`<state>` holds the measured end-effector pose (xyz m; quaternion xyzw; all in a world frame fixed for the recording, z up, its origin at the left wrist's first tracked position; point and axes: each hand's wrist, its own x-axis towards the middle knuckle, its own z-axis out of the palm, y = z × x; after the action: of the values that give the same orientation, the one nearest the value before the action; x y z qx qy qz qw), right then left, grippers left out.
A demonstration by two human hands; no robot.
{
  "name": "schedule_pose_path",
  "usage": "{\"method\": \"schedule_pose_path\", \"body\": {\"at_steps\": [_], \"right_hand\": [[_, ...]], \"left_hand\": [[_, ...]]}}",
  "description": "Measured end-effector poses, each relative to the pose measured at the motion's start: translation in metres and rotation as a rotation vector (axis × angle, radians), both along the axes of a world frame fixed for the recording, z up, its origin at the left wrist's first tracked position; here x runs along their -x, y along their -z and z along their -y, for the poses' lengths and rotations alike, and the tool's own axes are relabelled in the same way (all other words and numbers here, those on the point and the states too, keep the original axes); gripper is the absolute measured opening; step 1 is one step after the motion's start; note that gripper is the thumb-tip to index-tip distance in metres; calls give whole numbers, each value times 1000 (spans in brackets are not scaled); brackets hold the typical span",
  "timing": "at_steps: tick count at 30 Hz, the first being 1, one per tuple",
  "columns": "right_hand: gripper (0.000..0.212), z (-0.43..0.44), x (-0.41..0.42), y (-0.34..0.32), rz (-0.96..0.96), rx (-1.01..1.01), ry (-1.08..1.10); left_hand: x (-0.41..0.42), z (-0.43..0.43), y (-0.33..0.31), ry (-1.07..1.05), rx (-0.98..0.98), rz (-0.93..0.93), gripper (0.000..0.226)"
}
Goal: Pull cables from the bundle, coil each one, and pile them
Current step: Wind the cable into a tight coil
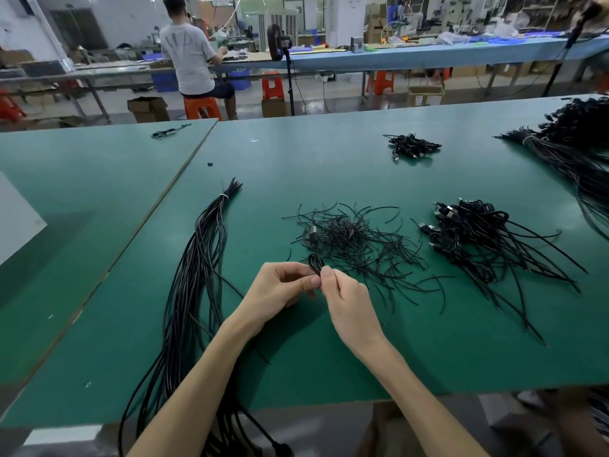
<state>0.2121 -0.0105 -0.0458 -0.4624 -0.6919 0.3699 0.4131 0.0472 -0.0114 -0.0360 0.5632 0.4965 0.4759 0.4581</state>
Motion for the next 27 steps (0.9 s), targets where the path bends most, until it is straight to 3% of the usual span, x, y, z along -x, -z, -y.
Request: {"method": "schedule_pose_path", "body": {"at_steps": [5,18,27], "right_hand": [[47,-1,2,3,34,-9,5],[45,-3,1,4,-28,-59,3],[40,-2,-1,2,-31,-97,13]], "left_hand": [[-6,2,-1,-33,-104,-66,12],[-11,4,8,-147,-330,-360,21],[-13,7,-5,-27,-91,-71,24]]}}
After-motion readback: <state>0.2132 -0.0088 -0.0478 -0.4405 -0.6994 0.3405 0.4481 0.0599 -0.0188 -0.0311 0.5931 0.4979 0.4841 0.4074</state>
